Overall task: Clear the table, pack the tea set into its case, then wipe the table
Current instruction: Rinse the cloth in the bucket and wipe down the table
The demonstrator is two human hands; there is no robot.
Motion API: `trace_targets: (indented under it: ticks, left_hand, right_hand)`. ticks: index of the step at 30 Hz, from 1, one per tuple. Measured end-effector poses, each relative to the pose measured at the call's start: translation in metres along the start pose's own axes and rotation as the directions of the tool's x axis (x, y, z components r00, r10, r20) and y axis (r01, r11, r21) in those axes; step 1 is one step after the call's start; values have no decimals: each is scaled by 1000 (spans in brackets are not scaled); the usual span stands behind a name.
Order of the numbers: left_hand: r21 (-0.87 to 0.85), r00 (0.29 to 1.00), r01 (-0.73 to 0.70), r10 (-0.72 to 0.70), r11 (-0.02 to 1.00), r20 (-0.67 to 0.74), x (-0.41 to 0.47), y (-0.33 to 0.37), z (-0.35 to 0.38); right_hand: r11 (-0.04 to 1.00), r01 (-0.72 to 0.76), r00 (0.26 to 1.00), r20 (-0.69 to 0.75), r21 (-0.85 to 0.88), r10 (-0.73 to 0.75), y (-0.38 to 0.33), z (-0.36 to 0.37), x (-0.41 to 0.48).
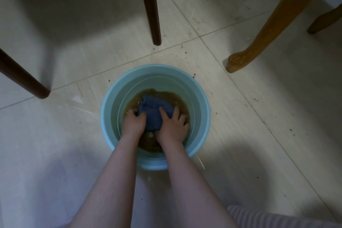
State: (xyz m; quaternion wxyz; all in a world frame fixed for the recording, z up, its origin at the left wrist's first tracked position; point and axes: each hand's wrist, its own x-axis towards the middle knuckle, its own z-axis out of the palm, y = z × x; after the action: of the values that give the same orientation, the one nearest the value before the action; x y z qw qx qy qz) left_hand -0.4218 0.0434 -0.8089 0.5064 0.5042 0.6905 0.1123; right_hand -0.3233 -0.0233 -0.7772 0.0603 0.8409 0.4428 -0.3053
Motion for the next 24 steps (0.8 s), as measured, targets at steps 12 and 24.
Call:
trace_targets:
  ticks: [12,24]
  left_hand:
    - [-795,946,318,-112,517,305,-41,52,-16]
    - [-762,958,227,3,606,288,-70,73,-7]
  right_hand:
    - [531,241,970,-195,812,-143,-40,-46,-31]
    - [727,333,789,-599,600,133,-36,-46,-11]
